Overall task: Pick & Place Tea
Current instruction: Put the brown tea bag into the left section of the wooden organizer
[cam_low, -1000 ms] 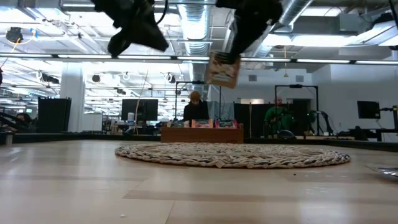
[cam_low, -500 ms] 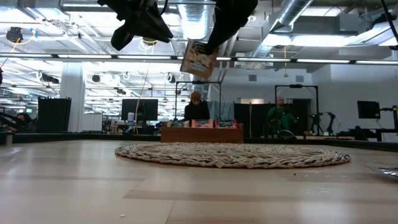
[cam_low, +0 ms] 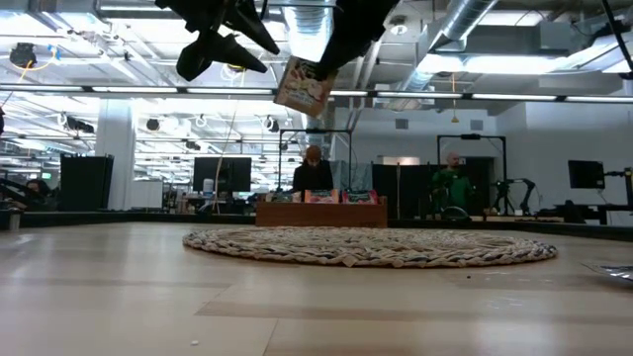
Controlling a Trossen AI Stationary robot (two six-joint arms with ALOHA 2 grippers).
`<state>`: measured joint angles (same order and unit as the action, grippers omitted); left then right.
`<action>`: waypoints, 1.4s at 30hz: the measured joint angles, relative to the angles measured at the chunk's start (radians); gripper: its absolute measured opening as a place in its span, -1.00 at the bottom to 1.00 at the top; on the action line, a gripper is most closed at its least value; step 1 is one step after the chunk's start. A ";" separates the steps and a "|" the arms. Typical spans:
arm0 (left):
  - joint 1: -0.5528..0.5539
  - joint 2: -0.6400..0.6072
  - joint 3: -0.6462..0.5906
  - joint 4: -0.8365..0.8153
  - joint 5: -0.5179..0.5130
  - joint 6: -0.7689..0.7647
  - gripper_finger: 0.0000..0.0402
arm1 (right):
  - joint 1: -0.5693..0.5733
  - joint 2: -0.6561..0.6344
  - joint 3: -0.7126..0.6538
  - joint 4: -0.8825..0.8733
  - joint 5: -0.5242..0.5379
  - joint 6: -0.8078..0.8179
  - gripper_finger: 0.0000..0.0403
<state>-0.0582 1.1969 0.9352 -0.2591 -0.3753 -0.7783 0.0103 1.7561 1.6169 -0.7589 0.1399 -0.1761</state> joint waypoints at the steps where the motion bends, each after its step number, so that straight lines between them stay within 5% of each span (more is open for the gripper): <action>1: 0.000 0.000 0.000 0.001 0.009 0.000 -0.27 | -0.007 0.000 0.000 0.005 -0.025 0.000 -1.00; 11: 0.000 0.000 0.000 0.036 0.039 0.207 -0.09 | -0.039 0.000 0.000 0.039 -0.194 -0.006 -1.00; 42: 0.007 0.060 -0.001 0.108 0.047 0.326 -0.10 | -0.078 0.000 -0.001 0.086 -0.283 -0.008 -1.00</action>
<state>-0.0511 1.2570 0.9344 -0.1507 -0.3287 -0.4526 -0.0681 1.7561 1.6161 -0.6730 -0.1432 -0.1841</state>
